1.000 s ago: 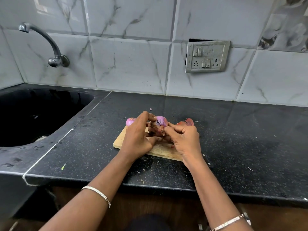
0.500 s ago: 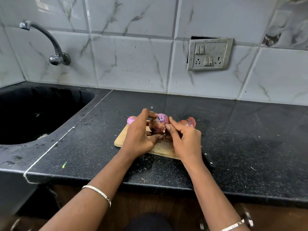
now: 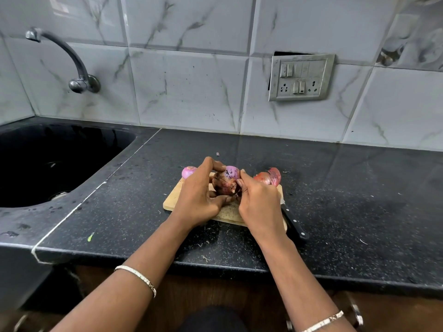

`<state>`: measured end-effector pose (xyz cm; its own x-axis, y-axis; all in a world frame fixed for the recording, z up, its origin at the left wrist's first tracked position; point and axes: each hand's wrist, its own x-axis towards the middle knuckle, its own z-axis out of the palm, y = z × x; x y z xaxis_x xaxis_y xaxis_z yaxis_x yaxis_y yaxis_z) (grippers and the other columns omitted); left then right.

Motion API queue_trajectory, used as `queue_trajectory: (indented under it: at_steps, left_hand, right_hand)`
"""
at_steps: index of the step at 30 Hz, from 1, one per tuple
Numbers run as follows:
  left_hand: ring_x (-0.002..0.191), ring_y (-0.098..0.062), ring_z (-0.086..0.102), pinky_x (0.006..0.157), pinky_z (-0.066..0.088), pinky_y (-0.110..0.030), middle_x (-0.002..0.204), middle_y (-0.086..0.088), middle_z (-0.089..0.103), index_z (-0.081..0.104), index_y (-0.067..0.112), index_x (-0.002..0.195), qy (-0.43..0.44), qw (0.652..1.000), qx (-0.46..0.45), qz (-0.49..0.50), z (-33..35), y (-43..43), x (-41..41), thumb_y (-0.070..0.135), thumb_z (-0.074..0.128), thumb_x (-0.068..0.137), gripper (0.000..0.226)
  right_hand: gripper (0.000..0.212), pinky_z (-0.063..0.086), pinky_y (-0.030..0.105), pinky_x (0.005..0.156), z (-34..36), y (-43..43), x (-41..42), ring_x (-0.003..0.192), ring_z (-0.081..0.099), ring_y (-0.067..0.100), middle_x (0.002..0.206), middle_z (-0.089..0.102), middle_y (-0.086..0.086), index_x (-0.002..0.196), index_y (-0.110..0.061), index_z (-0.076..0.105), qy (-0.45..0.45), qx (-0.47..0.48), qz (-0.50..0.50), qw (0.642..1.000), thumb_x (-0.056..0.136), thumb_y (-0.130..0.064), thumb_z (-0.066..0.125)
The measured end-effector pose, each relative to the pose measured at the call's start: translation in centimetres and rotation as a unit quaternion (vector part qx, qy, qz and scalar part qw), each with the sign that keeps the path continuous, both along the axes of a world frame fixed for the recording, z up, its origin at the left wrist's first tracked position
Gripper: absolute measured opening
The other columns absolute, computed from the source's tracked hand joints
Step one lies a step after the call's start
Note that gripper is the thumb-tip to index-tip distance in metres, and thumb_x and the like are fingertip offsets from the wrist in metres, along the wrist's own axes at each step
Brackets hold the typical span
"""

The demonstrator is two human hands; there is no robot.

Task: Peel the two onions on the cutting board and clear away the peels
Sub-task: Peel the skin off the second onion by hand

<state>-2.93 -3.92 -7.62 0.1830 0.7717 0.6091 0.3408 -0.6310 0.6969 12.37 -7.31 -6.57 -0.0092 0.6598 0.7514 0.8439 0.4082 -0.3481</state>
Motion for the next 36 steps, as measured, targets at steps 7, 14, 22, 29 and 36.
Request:
queue_trajectory:
  at_steps: [7, 14, 22, 29, 36]
  left_hand:
    - [0.103, -0.012, 0.067, 0.063, 0.063, -0.037, 0.119, 0.026, 0.056, 0.047, 0.032, 0.111, 0.001, 1.000, 0.000, 0.007, -0.1, 0.2, -0.1, 0.007, 0.089, 0.069, 0.065]
    - [0.107, -0.014, 0.065, 0.065, 0.063, -0.035, 0.121, 0.024, 0.055, 0.046, 0.030, 0.112, 0.017, 1.000, 0.005, 0.016, 0.0, 0.2, -0.2, 0.007, 0.090, 0.069, 0.066]
    - [0.100, -0.017, 0.068, 0.062, 0.063, -0.037, 0.117, 0.026, 0.057, 0.046, 0.035, 0.109, 0.006, 1.000, 0.000, 0.027, 0.0, 0.2, -0.4, 0.009, 0.091, 0.067, 0.067]
    - [0.093, -0.015, 0.069, 0.061, 0.062, -0.032, 0.113, 0.023, 0.059, 0.050, 0.023, 0.113, 0.001, 0.999, -0.007, 0.037, 0.1, -0.1, -0.2, 0.007, 0.092, 0.067, 0.064]
    - [0.088, -0.007, 0.071, 0.062, 0.063, -0.036, 0.107, 0.019, 0.061, 0.047, 0.020, 0.115, -0.011, 1.000, -0.013, 0.024, 0.2, -0.2, 0.0, 0.002, 0.088, 0.072, 0.062]
  right_hand:
    - [0.033, 0.052, 0.032, 0.058, 0.0, 0.1, 0.1, 0.068, 0.071, 0.031, 0.078, 0.075, 0.016, 0.123, 0.001, 0.070, 0.006, -0.010, 0.008, 1.000, 0.092, 0.005, 0.061]
    - [0.042, 0.049, 0.035, 0.059, -0.1, 0.2, 0.3, 0.071, 0.069, 0.033, 0.080, 0.074, 0.018, 0.130, -0.001, 0.065, -0.008, -0.031, 0.008, 0.999, 0.090, 0.010, 0.059]
    - [0.044, 0.048, 0.030, 0.051, 0.2, 0.0, -0.5, 0.058, 0.067, 0.032, 0.069, 0.071, 0.014, 0.117, 0.007, 0.069, -0.050, -0.001, -0.022, 0.999, 0.075, 0.018, 0.068]
    - [0.040, 0.035, 0.024, 0.052, 0.1, 0.0, -1.1, 0.052, 0.063, 0.029, 0.065, 0.067, 0.013, 0.117, 0.010, 0.067, -0.057, -0.008, -0.027, 0.998, 0.077, 0.013, 0.069]
    - [0.036, 0.053, 0.034, 0.068, 0.3, -0.9, -0.9, 0.074, 0.068, 0.022, 0.087, 0.076, 0.009, 0.128, -0.005, 0.068, 0.068, -0.034, 0.001, 0.997, 0.095, -0.006, 0.052]
